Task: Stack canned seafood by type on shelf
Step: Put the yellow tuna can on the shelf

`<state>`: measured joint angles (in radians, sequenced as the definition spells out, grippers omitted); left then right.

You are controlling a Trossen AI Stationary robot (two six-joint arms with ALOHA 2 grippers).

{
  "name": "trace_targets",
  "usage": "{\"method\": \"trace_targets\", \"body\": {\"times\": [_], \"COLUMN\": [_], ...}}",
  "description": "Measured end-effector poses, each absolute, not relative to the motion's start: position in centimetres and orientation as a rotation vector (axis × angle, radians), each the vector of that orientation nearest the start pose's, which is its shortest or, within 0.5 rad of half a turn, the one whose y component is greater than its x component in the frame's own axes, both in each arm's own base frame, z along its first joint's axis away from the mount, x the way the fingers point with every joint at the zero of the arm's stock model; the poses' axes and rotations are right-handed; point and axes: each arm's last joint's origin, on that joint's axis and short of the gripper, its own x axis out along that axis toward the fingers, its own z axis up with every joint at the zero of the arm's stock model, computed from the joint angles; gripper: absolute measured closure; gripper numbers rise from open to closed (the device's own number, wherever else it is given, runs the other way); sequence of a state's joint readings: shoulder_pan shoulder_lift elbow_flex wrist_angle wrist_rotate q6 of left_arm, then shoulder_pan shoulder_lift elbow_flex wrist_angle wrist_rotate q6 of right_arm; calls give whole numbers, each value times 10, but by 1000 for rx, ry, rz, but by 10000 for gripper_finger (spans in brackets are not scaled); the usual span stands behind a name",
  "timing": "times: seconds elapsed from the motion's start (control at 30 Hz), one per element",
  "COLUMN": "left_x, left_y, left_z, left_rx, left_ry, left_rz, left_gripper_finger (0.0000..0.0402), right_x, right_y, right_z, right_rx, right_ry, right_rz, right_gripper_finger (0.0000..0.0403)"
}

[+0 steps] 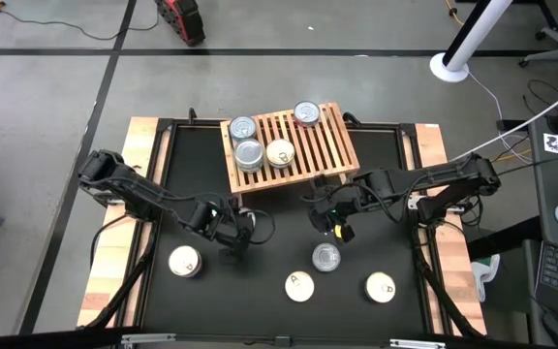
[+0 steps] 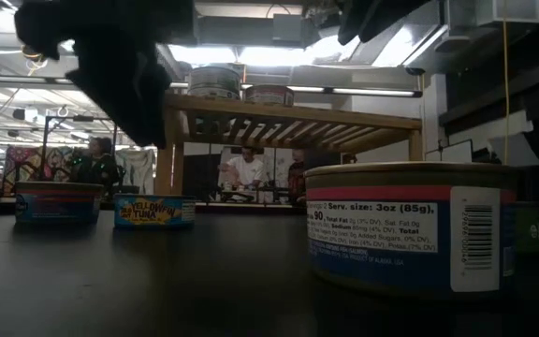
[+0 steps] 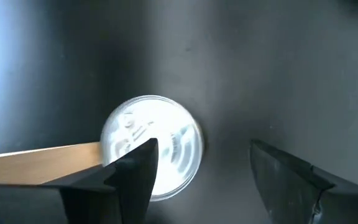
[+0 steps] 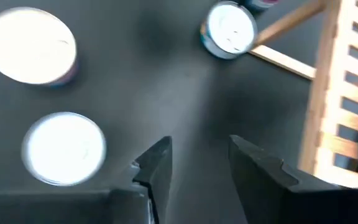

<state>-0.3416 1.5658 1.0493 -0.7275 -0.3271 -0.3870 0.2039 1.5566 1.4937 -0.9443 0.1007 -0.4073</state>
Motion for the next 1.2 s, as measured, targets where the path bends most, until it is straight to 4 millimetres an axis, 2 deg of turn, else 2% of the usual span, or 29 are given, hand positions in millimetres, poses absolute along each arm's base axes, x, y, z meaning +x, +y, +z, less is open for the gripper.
{"method": "trace_targets", "body": {"times": [0.17, 0.43, 0.77, 0.87, 1.2], "left_x": [276, 267, 256, 255, 255], "left_y": [-89, -85, -81, -80, -78], "left_z": [189, 162, 147, 146, 146], "left_rx": [37, 32, 99, 156, 277], "left_ry": [1107, 1104, 1126, 1128, 1136], "left_rz": [189, 194, 209, 198, 175], "left_gripper_finger": [156, 156, 159, 179, 288], "right_x": [310, 310, 310, 310, 310], "right_y": [62, 62, 62, 62, 62], "right_z": [330, 330, 330, 330, 330], "right_rx": [-452, -429, -428, -427, -427], "right_ry": [972, 975, 974, 974, 973], "right_rz": [288, 276, 275, 275, 275], "right_gripper_finger": [249, 249, 249, 249, 249]}}
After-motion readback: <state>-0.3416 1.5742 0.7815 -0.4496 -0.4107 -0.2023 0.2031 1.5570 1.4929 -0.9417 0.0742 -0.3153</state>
